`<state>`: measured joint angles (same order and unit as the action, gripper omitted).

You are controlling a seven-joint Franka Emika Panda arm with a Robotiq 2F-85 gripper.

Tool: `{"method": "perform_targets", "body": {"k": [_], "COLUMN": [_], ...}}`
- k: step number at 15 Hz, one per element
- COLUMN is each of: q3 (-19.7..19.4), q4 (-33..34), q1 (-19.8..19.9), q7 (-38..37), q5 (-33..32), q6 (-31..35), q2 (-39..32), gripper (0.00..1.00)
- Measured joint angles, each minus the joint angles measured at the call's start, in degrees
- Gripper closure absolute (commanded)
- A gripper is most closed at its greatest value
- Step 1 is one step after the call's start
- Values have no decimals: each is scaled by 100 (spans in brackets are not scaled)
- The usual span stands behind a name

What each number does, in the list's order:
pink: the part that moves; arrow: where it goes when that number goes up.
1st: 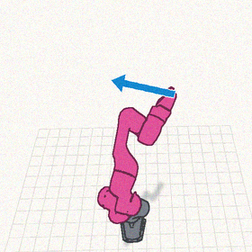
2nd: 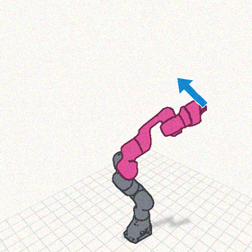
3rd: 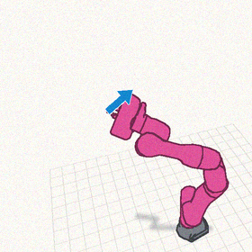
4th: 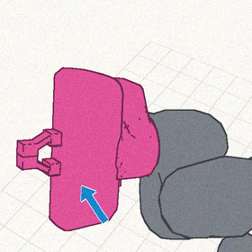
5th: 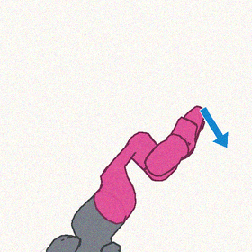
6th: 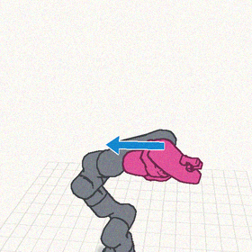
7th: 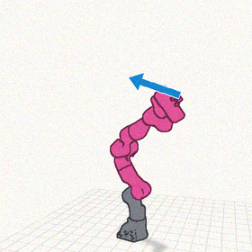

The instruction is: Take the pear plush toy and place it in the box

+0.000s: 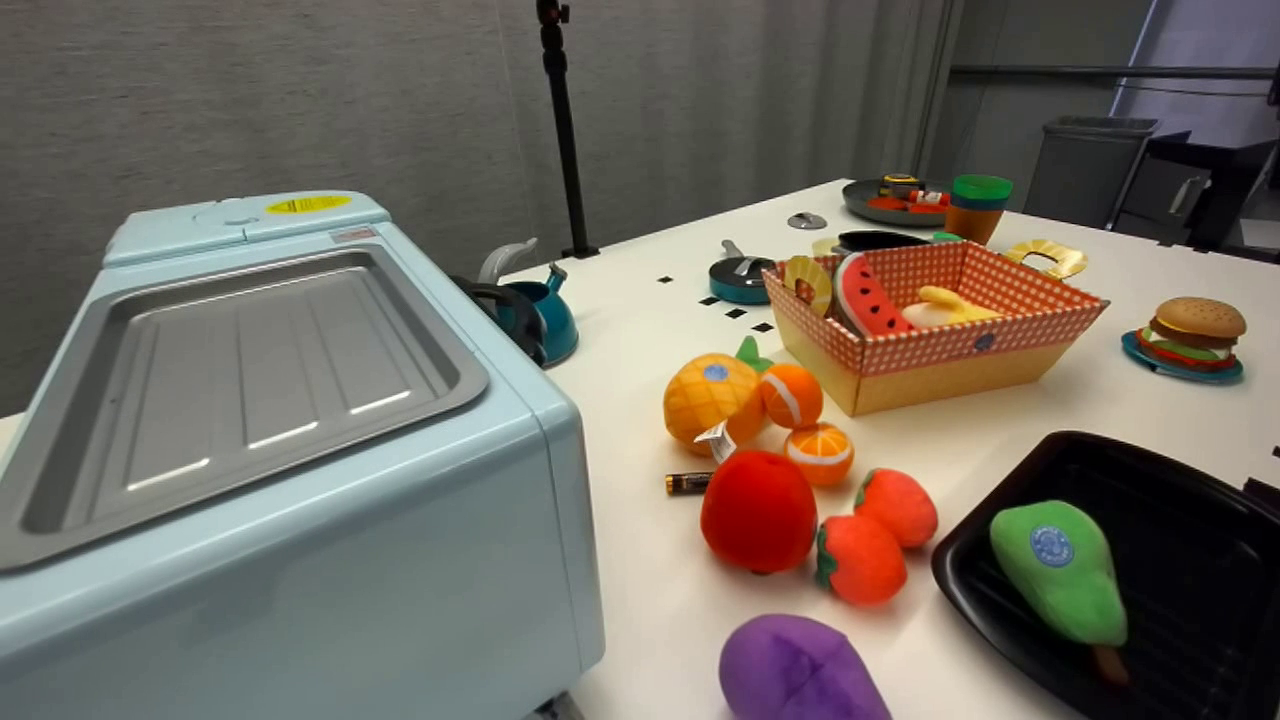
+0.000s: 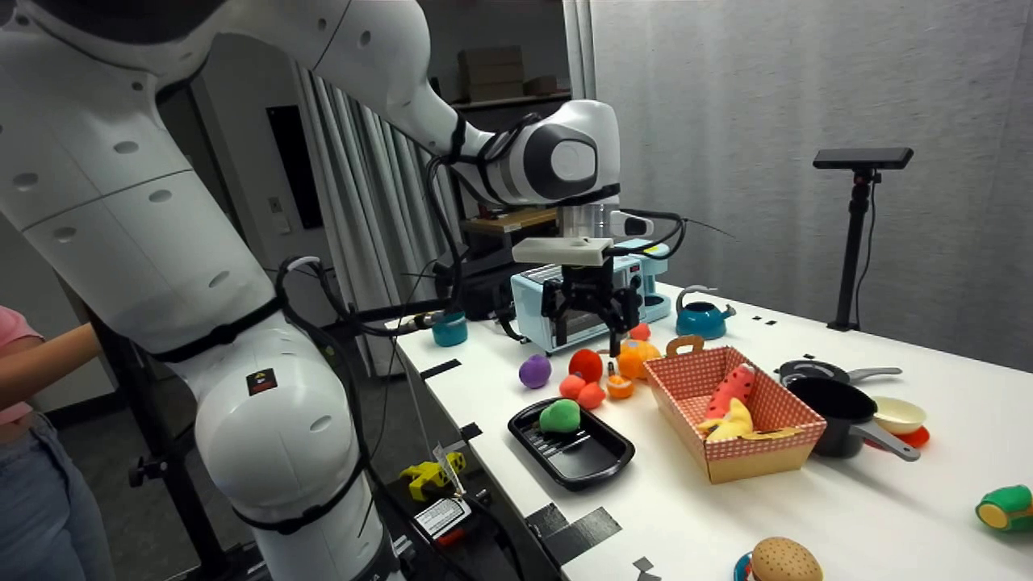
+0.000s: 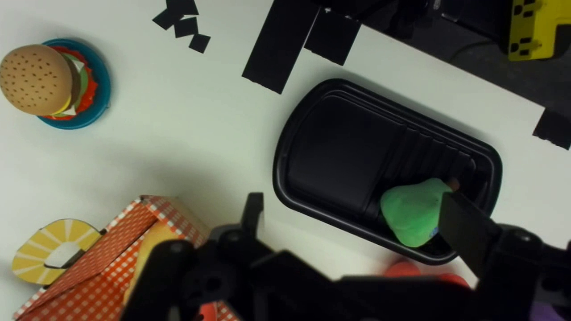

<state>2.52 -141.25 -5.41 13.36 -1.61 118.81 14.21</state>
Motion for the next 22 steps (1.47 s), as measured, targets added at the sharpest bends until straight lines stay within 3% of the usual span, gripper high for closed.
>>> {"method": "perform_targets", "body": {"k": [7, 17, 22], "q3": [194, 200, 353], "q4": [0, -1, 17], "q1": [-282, -303, -349], "q7": [224, 285, 281], "q5": [105, 105, 105], "q6": [41, 41, 131], "q2": [-101, -138, -516], "gripper": [0, 0, 0]}}
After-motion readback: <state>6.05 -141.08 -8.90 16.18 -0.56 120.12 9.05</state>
